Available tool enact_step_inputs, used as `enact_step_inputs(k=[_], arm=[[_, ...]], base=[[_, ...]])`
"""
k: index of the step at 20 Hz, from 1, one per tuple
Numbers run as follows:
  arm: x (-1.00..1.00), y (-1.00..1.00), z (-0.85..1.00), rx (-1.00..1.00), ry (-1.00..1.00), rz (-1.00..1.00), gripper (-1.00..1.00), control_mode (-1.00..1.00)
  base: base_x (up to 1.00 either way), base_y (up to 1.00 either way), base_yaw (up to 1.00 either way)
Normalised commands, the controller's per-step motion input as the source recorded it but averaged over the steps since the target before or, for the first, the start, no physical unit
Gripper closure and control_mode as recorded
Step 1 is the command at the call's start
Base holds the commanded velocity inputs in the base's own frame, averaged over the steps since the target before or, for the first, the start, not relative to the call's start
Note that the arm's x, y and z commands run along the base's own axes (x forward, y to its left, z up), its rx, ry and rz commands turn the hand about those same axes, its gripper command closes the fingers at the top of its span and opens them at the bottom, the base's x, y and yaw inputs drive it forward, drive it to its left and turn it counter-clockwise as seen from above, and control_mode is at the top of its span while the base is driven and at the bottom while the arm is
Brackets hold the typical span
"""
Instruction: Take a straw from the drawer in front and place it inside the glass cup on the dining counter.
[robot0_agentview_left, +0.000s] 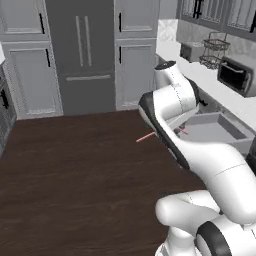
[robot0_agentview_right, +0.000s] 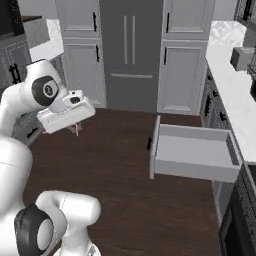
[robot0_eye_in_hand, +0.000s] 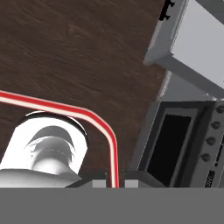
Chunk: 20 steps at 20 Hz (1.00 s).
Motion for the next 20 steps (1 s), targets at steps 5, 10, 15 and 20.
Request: enact_step_inputs(k=[5,10,15,20], arm=[[0.00,0.00,0.00,0.00,0.00,0.00,1.00,1.00],[0.00,0.00,0.00,0.00,0.00,0.00,1.00,1.00],[0.00,0.00,0.00,0.00,0.00,0.00,1.00,1.00],[0.00,0.00,0.00,0.00,0.00,0.00,1.00,1.00]], base=[[-0.17,0.79,0.82],[-0.04,0.78,0.74],[0.34,0.62,0.66],[1.00,0.24,0.51]])
